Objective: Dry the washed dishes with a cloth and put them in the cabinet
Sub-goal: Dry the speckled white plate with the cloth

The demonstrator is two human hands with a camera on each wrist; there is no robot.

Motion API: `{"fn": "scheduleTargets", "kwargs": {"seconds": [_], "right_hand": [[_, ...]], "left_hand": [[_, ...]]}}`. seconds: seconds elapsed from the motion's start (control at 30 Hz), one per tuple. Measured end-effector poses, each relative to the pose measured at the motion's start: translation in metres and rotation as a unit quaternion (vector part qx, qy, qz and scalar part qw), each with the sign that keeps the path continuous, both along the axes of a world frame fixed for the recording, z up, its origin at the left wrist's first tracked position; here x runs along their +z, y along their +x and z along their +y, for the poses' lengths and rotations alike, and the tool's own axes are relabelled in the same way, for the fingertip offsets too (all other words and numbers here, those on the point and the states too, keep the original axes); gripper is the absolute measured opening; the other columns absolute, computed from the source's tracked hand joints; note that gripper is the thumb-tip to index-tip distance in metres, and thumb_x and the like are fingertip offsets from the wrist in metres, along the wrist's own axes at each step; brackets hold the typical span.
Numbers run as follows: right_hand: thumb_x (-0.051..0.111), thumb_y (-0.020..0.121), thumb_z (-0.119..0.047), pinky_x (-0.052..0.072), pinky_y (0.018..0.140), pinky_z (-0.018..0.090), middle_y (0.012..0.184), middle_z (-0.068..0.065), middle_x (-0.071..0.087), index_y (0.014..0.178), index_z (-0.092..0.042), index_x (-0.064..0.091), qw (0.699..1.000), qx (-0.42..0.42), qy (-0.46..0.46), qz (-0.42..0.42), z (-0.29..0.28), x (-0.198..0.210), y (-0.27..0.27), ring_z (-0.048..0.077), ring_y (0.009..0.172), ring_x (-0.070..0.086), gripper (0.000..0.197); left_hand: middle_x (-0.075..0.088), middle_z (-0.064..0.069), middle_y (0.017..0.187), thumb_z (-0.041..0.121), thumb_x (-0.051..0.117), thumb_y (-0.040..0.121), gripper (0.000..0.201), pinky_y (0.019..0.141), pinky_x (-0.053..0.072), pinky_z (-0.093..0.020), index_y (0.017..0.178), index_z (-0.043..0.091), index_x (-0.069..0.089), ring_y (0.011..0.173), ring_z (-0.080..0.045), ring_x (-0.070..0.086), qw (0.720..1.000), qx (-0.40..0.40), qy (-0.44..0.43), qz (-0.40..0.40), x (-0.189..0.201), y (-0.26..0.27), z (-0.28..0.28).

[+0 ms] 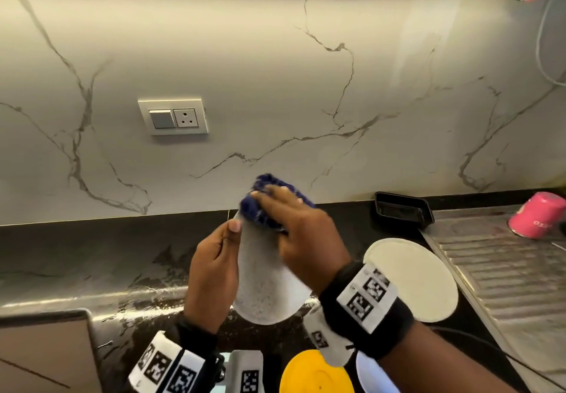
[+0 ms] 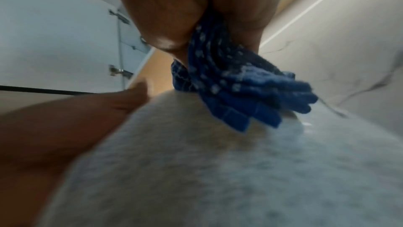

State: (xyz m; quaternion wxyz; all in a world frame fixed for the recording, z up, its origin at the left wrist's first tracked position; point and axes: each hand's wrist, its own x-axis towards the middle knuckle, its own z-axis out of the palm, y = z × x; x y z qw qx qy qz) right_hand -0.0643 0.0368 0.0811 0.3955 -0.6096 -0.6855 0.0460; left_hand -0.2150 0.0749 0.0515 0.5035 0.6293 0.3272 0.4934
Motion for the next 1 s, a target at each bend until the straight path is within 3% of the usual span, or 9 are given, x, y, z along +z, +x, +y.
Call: {"fn": "scheduleTargets", "kwargs": {"seconds": [0.07,0.2,0.3,0.43,0.6,0.7,0.77,0.9,1.0], "right_hand": [[0.052,0.085,0.003,0.029,0.119,0.043,0.15,0.004,0.049,0.143,-0.02,0.053,0.999,0.034,0.02,-0.028,-0.002,0.0,-0.012,0.026,0.142,0.041,0.062],[0.046,0.079,-0.002,0.034,0.115,0.026,0.145,-0.005,0.054,0.138,-0.023,0.058,0.996,-0.039,-0.003,0.081,0.013,-0.003,0.021,0.019,0.135,0.05,0.065],[0.045,0.081,-0.007,0.036,0.117,0.035,0.146,-0.002,0.053,0.139,-0.021,0.057,0.997,-0.049,0.007,0.056,0.009,-0.002,0.015,0.016,0.137,0.047,0.061],[0.054,0.081,0.005,0.032,0.118,0.039,0.148,0.002,0.051,0.141,-0.021,0.055,0.999,0.023,0.038,-0.027,0.003,-0.006,-0.003,0.022,0.14,0.044,0.065],[0.043,0.078,-0.013,0.034,0.117,0.029,0.143,-0.011,0.052,0.137,-0.024,0.059,0.992,-0.072,-0.006,0.107,0.017,-0.008,0.035,0.005,0.135,0.045,0.062],[0.05,0.082,-0.003,0.033,0.118,0.032,0.148,-0.003,0.05,0.142,-0.021,0.055,0.999,-0.024,0.021,0.006,0.005,-0.008,0.01,0.015,0.14,0.043,0.062],[0.053,0.081,0.003,0.035,0.116,0.041,0.148,0.001,0.051,0.142,-0.021,0.053,0.998,0.007,0.044,-0.039,0.004,-0.012,0.002,0.022,0.14,0.044,0.066],[0.049,0.078,-0.003,0.03,0.117,0.022,0.143,-0.011,0.052,0.139,-0.028,0.057,0.996,-0.042,0.004,0.085,0.018,-0.015,0.035,0.009,0.135,0.047,0.066],[0.05,0.078,0.004,0.029,0.116,0.017,0.141,-0.01,0.054,0.136,-0.028,0.06,0.991,-0.066,-0.014,0.12,0.015,-0.025,0.053,0.001,0.135,0.045,0.067]], "left_hand": [[0.075,-0.001,0.098,0.069,0.046,0.094,0.039,0.083,0.055,-0.033,0.096,0.043,0.075,0.094,-0.017,0.07,1.0,0.001,0.005,-0.011,0.001,-0.001,0.002],[0.044,0.006,0.053,0.054,0.038,0.098,0.049,0.05,0.033,-0.02,0.073,0.021,0.063,0.051,-0.005,0.038,0.996,0.049,0.045,0.06,-0.002,0.0,-0.002],[0.048,-0.001,0.057,0.05,0.039,0.098,0.048,0.053,0.037,-0.026,0.081,0.013,0.066,0.054,-0.008,0.042,0.997,0.041,0.034,0.063,-0.003,0.001,-0.002],[0.073,-0.004,0.089,0.058,0.045,0.099,0.036,0.076,0.055,-0.034,0.098,0.038,0.074,0.083,-0.015,0.067,0.999,0.021,0.032,0.018,-0.002,-0.001,0.006],[0.051,-0.029,0.072,0.088,0.04,0.081,0.086,0.061,0.04,-0.044,0.086,0.005,0.064,0.062,-0.039,0.045,0.997,0.047,0.038,0.056,-0.008,-0.002,0.004],[0.063,-0.022,0.081,0.076,0.043,0.087,0.057,0.07,0.05,-0.057,0.088,0.027,0.071,0.079,-0.046,0.056,0.998,0.037,0.026,0.042,-0.003,-0.001,0.006],[0.07,-0.011,0.087,0.065,0.043,0.091,0.036,0.077,0.053,-0.052,0.093,0.045,0.073,0.084,-0.036,0.063,0.998,0.035,0.036,0.042,-0.001,0.0,0.01],[0.045,-0.008,0.057,0.08,0.042,0.086,0.073,0.053,0.035,-0.034,0.082,0.01,0.065,0.054,-0.013,0.039,0.994,0.047,0.074,0.06,-0.001,-0.004,0.011],[0.034,0.008,0.049,0.078,0.041,0.089,0.062,0.047,0.028,-0.027,0.071,0.021,0.061,0.048,-0.005,0.028,0.995,0.064,0.064,0.047,-0.004,-0.009,0.01]]}}
